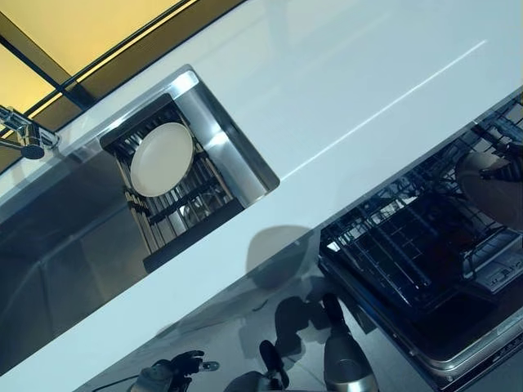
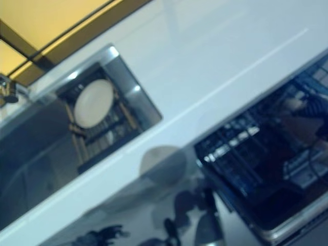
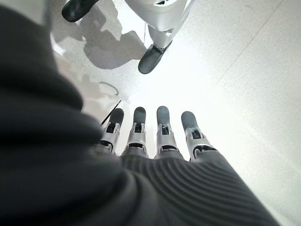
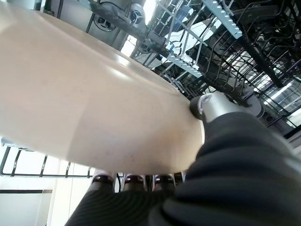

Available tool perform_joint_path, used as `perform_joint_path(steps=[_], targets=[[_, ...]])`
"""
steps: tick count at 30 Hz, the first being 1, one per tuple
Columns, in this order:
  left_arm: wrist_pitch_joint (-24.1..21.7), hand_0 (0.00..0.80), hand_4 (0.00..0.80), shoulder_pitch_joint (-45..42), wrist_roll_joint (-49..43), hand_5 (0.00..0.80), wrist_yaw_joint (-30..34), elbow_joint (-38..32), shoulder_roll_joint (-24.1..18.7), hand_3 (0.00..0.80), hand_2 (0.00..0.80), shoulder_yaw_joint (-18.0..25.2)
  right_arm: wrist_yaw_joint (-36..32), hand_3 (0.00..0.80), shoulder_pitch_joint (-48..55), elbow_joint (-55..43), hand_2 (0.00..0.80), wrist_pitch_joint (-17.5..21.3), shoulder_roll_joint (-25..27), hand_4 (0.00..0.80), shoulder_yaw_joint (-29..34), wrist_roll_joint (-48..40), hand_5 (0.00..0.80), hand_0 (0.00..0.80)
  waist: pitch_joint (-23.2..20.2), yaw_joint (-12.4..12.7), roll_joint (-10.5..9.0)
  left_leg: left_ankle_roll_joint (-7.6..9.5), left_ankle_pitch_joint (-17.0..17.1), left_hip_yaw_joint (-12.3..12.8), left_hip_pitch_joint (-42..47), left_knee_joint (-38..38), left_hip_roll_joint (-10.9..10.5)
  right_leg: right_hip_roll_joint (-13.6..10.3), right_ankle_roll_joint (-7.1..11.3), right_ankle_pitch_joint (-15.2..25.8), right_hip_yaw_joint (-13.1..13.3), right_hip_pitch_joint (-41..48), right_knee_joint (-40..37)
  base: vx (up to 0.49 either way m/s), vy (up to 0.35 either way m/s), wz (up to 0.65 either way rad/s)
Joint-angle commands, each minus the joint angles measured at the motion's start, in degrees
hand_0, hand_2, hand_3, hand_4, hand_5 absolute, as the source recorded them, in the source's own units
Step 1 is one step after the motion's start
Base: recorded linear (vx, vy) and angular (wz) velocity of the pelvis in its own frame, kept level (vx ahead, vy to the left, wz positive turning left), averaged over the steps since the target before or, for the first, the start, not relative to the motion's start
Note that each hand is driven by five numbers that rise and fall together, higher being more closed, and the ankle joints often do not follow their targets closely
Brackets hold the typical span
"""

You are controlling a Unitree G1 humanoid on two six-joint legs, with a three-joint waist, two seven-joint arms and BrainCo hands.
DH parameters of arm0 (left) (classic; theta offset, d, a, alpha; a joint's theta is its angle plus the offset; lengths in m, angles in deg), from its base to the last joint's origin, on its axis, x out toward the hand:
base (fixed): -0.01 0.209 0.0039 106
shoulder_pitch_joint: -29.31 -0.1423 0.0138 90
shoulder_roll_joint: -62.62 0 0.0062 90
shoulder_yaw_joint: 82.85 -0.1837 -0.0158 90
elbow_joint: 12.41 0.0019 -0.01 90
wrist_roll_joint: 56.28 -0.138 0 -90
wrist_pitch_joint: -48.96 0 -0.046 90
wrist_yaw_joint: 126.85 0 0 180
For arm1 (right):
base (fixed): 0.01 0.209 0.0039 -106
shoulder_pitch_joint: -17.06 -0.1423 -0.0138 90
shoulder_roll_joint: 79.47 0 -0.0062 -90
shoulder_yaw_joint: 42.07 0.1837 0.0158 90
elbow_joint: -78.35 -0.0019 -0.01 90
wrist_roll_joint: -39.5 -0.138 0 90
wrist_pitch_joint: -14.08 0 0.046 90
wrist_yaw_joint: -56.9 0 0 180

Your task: Take plates into dishwasher

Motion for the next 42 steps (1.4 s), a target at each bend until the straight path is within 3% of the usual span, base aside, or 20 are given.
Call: perform_joint_path(steps=[1, 15, 23, 34, 35, 36, 37, 42], targets=[[0.3, 0.0, 0.0, 0.2, 0.5, 0.0, 0.3, 2.1, -2.1, 0.0, 0.0, -3.0, 3.6, 0.8, -5.3, 4.1, 0.8, 0.6, -3.4, 0.8, -4.2, 2.5, 0.8, 0.8, -2.8, 1.0, -5.23, -1.11, -1.4, -2.5, 4.6, 0.0, 0.2, -5.0, 5.75, -0.3, 0.9, 0.7, 0.4, 0.007, 0.011, 0.04], [-0.6, 0.0, 0.0, 0.8, 0.2, 0.0, 0.8, 2.6, -1.8, 0.0, 0.0, -4.4, 7.9, 0.8, -6.8, 15.5, 0.8, -1.4, -5.7, 0.8, -6.2, 3.5, 0.8, 0.8, -2.6, 2.5, -3.71, -1.31, -1.0, -3.5, 4.4, 0.0, 0.0, -6.0, 5.71, -0.4, 0.1, 1.6, 0.2, -0.003, 0.006, 0.06], [-0.9, 0.0, 0.0, 1.1, 0.2, 0.0, 0.3, 3.2, -1.5, 0.0, 0.0, -5.1, 10.0, 0.8, -6.2, 21.6, 0.8, -2.7, -6.6, 0.8, -4.7, 4.0, 0.8, 0.8, -2.6, 3.1, -3.85, -1.25, -0.8, -3.9, 4.3, 0.0, 0.1, -6.1, 5.69, -0.5, 0.0, 1.8, 0.2, -0.005, -0.001, 0.02], [-0.9, 0.0, 0.0, 0.9, -0.4, 0.0, 0.4, 3.1, -1.8, 0.0, 0.0, -4.8, 8.7, 0.8, -5.0, 22.3, 0.8, -4.3, -5.8, 0.8, -3.5, 3.8, 0.8, 0.8, -3.1, 3.2, -5.17, -1.21, -0.8, -4.2, 4.3, 0.0, 0.4, -5.6, 5.72, -0.5, 0.2, 2.1, 0.2, -0.002, 0.0, 0.01], [-0.8, 0.0, 0.0, 0.9, -0.5, 0.0, 0.3, 3.2, -1.7, 0.0, 0.0, -4.7, 7.9, 0.75, -4.5, 22.7, 0.75, -4.6, -5.8, 0.75, -3.2, 3.6, 0.75, 0.75, -3.3, 3.2, -5.51, -1.21, -0.9, -4.2, 4.4, 0.0, 0.5, -5.4, 5.69, -0.5, 0.3, 2.1, 0.2, 0.0, 0.0, 0.0], [-0.7, 0.0, 0.0, 0.9, -0.6, 0.0, 0.3, 3.1, -1.6, 0.0, 0.0, -4.7, 7.8, 0.471, -4.2, 22.7, 0.471, -4.9, -5.8, 0.471, -3.1, 3.2, 0.471, 0.471, -3.4, 3.2, -5.74, -1.18, -0.9, -4.1, 4.5, 0.0, 0.6, -5.4, 5.69, -0.5, 0.4, 2.3, 0.2, 0.0, 0.0, 0.0], [-0.5, 0.0, 0.0, 0.9, -0.7, 0.0, 0.3, 3.2, -1.6, 0.0, 0.0, -4.6, 7.6, 0.0, -3.8, 22.8, 0.0, -5.1, -5.8, 0.0, -2.8, 2.5, 0.0, 0.0, -3.5, 3.1, -6.01, -1.18, -0.9, -4.1, 4.6, 0.0, 0.7, -5.3, 5.69, -0.5, 0.5, 2.4, 0.2, 0.0, 0.0, 0.0], [-0.5, 0.0, 0.0, 0.7, -1.3, 0.0, -0.1, 3.6, -1.9, 0.0, 0.0, -3.9, 6.5, 0.0, -2.9, 22.4, 0.0, -5.5, -5.4, 0.0, -1.5, 1.4, 0.0, 0.0, -4.0, 3.0, -7.35, -1.16, -1.1, -3.8, 4.9, 0.0, 1.1, -4.9, 5.7, -0.5, 0.9, 2.7, 0.2, 0.0, 0.0, 0.0]])
